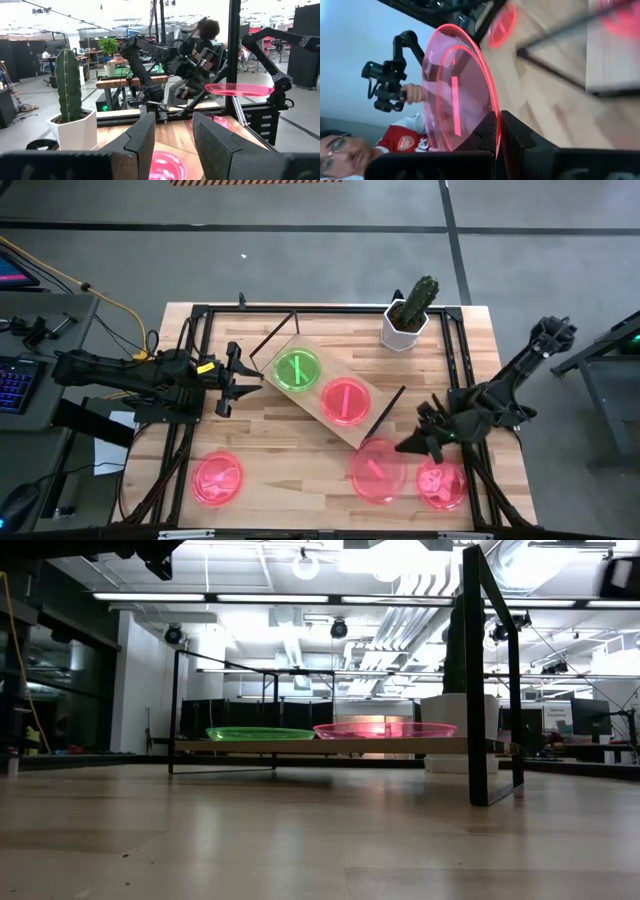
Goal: Place and stack plates onto a shelf
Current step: Stack the pink plate on top of the other pink plate on the shelf
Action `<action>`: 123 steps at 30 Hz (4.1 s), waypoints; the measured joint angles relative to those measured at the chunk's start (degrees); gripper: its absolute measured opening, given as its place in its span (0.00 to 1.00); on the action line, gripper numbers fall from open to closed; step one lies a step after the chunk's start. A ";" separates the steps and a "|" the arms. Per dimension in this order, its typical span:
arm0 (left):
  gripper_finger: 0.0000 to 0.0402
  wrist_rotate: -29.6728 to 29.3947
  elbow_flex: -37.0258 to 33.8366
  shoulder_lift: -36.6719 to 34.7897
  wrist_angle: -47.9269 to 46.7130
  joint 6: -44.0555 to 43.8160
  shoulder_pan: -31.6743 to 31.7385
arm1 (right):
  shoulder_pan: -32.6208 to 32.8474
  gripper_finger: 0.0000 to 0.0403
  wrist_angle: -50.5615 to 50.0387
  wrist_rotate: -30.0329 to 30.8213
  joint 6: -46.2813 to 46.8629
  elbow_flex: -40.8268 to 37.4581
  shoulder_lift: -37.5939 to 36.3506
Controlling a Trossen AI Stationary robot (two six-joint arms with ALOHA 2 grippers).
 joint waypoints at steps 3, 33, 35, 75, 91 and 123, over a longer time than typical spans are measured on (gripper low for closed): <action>0.30 0.00 0.00 0.00 -0.02 0.00 0.00 | -5.85 0.00 -1.30 -3.87 -7.78 3.25 0.00; 0.30 0.00 0.00 -0.01 0.04 0.02 0.00 | -50.57 0.00 -36.36 -9.31 -37.39 29.37 18.91; 0.30 0.00 0.00 -0.01 0.07 0.02 0.01 | -51.57 0.00 -36.42 -9.96 -38.61 29.37 20.78; 0.30 0.00 0.00 0.00 0.07 0.02 0.01 | -53.81 0.00 -31.36 -31.81 -49.17 29.33 32.00; 0.30 0.00 0.00 0.00 0.07 0.02 0.02 | -53.81 0.00 -31.15 -32.69 -49.14 29.33 31.95; 0.30 0.00 0.00 -0.02 0.07 0.02 0.00 | -53.81 0.31 -29.98 -34.26 -46.68 29.33 31.93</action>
